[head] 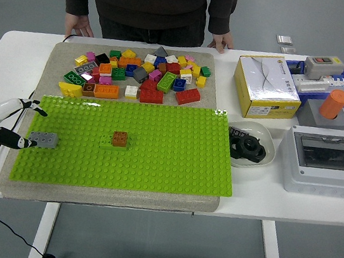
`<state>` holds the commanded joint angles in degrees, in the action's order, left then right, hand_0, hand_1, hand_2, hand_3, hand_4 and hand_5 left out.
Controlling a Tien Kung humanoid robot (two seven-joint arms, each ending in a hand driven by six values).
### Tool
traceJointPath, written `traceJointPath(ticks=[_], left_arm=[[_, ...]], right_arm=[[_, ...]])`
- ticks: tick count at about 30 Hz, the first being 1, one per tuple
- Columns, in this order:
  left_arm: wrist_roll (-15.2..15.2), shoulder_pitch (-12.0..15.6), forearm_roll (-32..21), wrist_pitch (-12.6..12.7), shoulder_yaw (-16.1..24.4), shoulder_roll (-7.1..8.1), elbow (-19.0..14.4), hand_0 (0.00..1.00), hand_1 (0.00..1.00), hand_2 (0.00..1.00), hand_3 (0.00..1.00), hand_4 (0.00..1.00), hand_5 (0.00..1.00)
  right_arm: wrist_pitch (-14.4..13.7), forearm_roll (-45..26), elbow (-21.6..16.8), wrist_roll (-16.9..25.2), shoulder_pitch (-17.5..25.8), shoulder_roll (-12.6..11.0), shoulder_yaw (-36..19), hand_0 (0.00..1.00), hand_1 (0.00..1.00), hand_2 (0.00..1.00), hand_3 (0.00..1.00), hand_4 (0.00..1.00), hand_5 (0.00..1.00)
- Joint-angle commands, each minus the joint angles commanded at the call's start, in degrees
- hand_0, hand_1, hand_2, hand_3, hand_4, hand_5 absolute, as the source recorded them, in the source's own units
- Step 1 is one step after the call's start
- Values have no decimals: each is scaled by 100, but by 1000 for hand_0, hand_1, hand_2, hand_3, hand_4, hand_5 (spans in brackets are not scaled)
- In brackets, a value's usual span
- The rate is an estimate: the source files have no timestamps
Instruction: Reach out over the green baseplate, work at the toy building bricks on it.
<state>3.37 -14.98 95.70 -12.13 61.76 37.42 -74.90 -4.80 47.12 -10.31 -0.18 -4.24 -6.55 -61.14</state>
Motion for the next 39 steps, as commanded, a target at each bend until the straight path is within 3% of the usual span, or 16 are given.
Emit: traceJointPath(ticks=[4,10,26,27,32,33,38,39], left_arm=[[-84,-47,43,92,-219,-132,465,998,998,998,783,861,2],[-226,-155,115,222,-239,-331,834,998,998,998,773,865,2],[-410,-360,172,369,-180,-526,1056,998,998,998,753,870,2],[-414,-367,154,367,-186,-529,1077,998,998,998,662,841,2],[-439,-407,75,363,-218,-549,1181,998,998,998,662,841,2],[-445,-413,62,362,-226,-554,1202,997,998,998,613,814,2],[-483,-418,17,377,-232,-574,1278,997,998,998,613,814,2],[-494,-418,8,385,-228,-579,1288,991,998,998,567,779,2]], right_arm=[[3,-25,0,7,-3,-4,7,698,592,709,691,745,780],[9,-25,0,9,-11,-8,28,697,592,708,690,745,779],[17,-55,0,24,-43,-17,54,697,590,708,690,746,780],[18,-56,0,26,-43,-18,56,697,590,708,690,746,781],[20,-63,0,41,-45,-20,62,697,590,708,690,746,781],[20,-63,0,44,-44,-20,59,697,589,708,691,746,778],[20,-80,0,65,-43,-16,59,697,589,708,691,746,778],[20,-83,0,68,-42,-16,58,697,590,708,691,746,780]])
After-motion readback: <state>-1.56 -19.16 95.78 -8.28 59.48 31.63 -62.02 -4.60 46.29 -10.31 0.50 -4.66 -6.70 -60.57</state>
